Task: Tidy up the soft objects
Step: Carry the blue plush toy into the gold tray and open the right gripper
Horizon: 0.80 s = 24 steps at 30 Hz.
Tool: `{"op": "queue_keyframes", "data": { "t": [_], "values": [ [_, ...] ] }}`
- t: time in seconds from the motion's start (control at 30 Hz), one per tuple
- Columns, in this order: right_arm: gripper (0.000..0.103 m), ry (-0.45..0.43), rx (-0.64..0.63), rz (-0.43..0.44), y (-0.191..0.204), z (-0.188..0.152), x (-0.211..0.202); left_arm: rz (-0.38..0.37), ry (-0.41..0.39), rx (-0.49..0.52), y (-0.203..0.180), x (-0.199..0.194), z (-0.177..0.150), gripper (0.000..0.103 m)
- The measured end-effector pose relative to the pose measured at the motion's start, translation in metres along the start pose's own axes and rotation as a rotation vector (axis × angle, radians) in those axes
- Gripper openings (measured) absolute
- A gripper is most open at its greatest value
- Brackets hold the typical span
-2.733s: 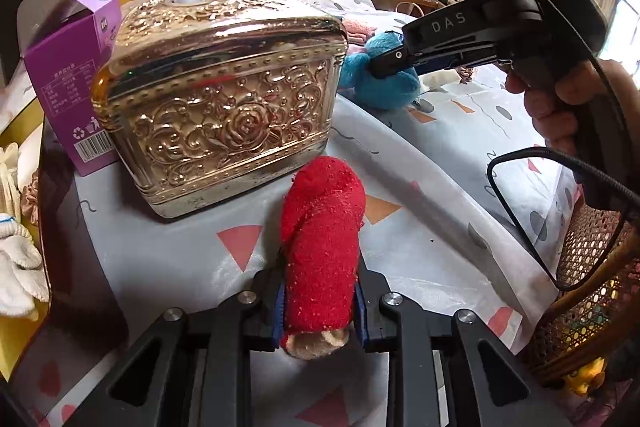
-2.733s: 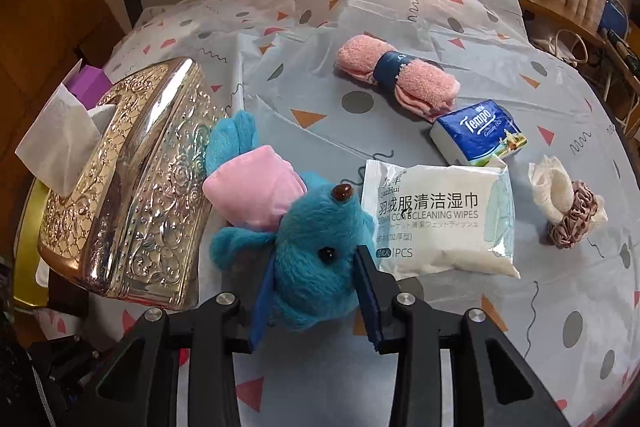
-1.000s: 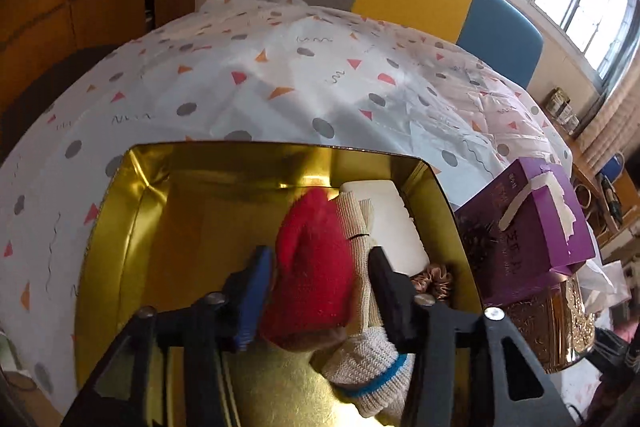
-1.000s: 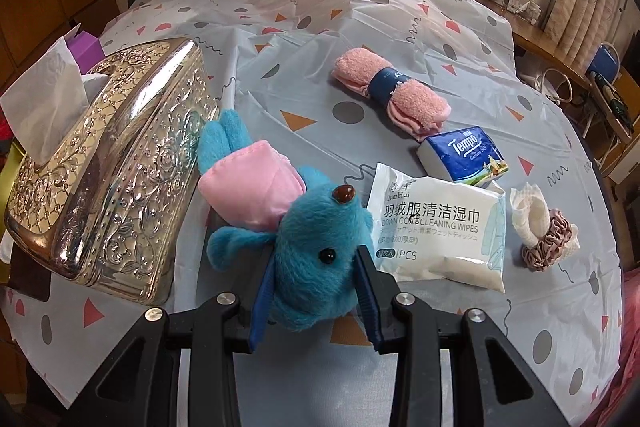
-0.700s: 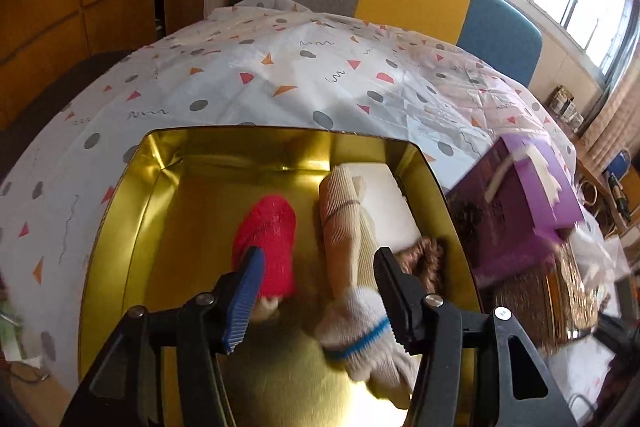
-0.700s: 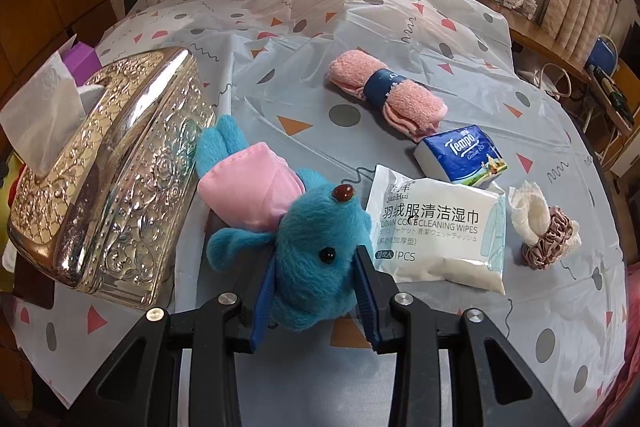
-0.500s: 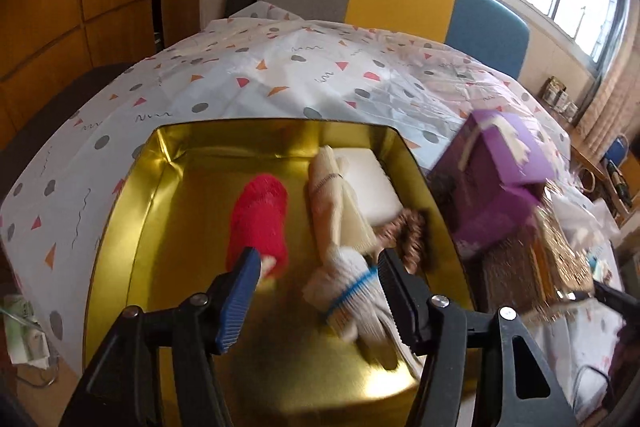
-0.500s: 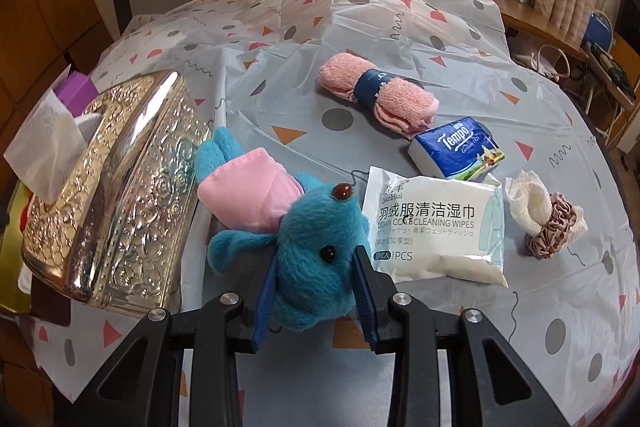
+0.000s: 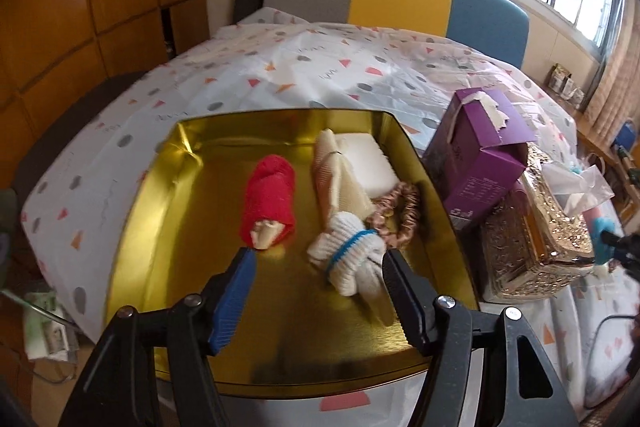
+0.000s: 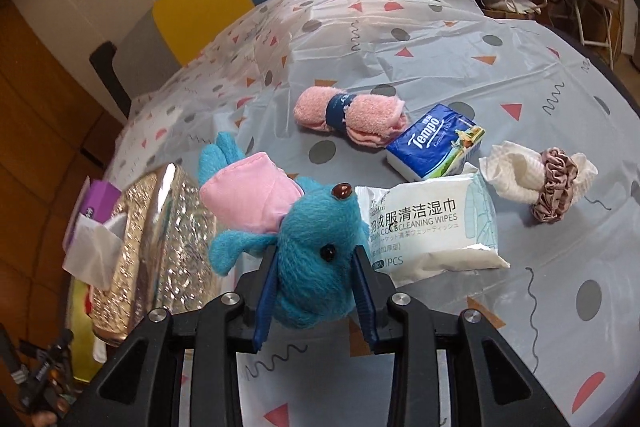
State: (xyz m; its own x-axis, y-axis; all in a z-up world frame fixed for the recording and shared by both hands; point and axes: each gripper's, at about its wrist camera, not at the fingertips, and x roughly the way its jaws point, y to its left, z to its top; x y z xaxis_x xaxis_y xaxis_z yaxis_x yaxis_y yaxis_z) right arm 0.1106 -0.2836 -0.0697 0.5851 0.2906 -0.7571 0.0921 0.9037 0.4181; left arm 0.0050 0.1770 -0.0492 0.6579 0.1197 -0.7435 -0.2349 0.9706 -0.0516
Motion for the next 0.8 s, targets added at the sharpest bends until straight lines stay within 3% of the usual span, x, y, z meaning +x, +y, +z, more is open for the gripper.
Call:
{"op": "queue_keyframes", "data": {
  "t": [0.2,0.43,0.53,0.7,0.8],
  "values": [
    [0.034,-0.099,-0.014,0.07,0.021,0.007,-0.033,0.033,-0.039,-0.003,0.011,-0.01,0.0,0.074],
    [0.034,-0.16,-0.206,0.211,0.112,0.003,-0.077,0.039,-0.06,-0.041,0.023,-0.015,0.001,0.081],
    [0.034,-0.142,-0.318,0.274,0.162,-0.007,-0.082,0.047,-0.054,-0.065,0.031,-0.014,0.001,0.082],
    [0.034,-0.038,-0.502,0.346,0.244,-0.038,-0.07,0.103,-0.061,-0.137,0.059,-0.015,0.0,0.082],
    [0.035,0.038,-0.538,0.367,0.282,-0.059,-0.05,0.124,-0.064,-0.187,0.079,-0.015,-0.003,0.082]
  ]
}}
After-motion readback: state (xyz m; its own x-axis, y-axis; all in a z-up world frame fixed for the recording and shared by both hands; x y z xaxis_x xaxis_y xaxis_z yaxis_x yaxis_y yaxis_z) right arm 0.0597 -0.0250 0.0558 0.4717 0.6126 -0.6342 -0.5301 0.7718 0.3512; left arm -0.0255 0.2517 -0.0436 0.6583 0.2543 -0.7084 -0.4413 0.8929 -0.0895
